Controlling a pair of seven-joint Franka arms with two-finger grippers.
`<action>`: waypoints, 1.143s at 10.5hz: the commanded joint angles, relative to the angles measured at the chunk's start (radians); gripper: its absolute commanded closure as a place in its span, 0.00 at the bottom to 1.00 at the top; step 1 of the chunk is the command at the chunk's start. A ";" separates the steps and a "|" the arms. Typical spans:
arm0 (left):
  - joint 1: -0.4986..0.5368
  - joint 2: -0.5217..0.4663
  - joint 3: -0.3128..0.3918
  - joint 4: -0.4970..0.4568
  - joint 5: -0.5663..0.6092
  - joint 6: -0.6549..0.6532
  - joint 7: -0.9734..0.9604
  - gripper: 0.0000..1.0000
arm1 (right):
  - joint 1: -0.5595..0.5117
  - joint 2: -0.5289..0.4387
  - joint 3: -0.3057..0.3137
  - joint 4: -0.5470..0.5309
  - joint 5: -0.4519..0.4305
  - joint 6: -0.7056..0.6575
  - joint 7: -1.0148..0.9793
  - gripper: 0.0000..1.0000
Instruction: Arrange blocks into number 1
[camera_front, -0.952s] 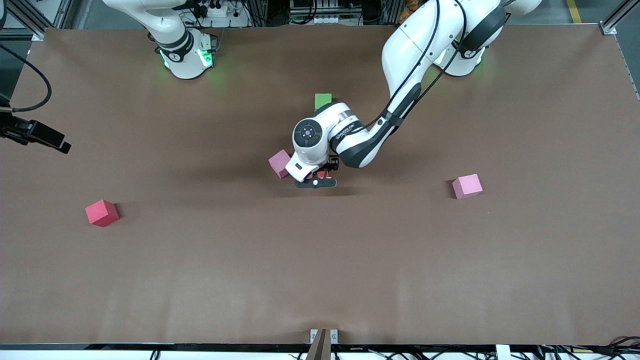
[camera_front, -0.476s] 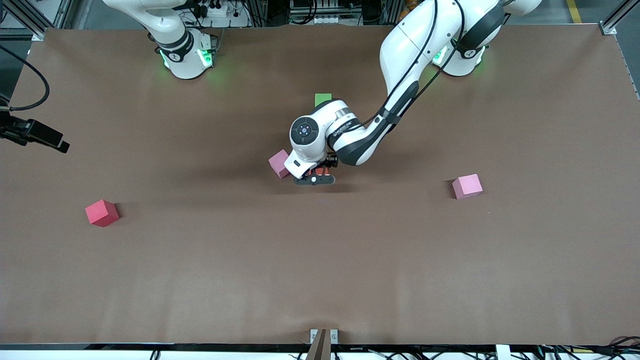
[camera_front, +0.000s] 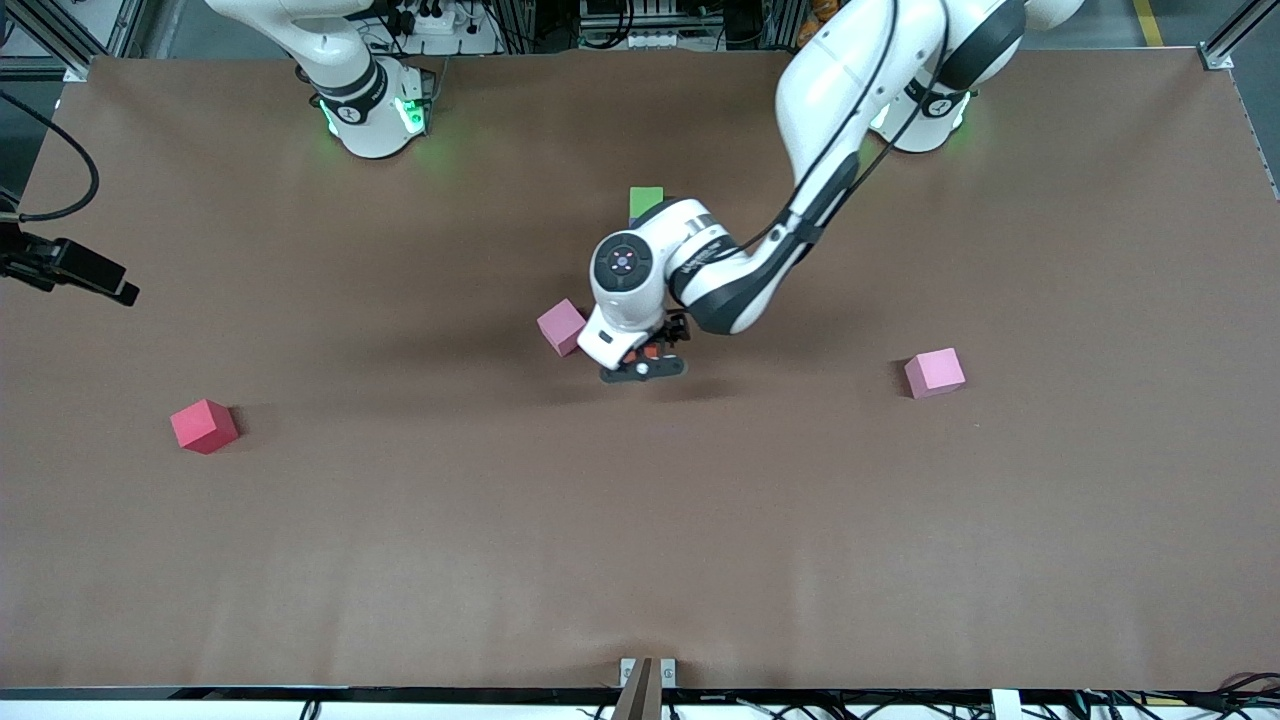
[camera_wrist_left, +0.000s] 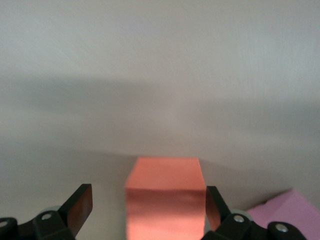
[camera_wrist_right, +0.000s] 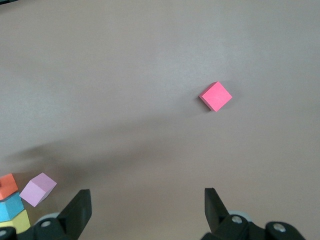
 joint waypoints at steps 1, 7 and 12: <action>0.050 -0.188 0.100 -0.039 0.002 -0.133 -0.023 0.00 | -0.024 -0.008 0.018 -0.001 0.017 -0.002 -0.016 0.00; 0.453 -0.387 0.089 -0.050 -0.015 -0.322 0.198 0.00 | -0.035 -0.008 0.018 -0.001 0.010 -0.010 -0.019 0.00; 0.609 -0.609 0.079 -0.233 -0.055 -0.309 0.521 0.00 | -0.034 -0.003 0.018 -0.001 0.011 -0.011 -0.018 0.00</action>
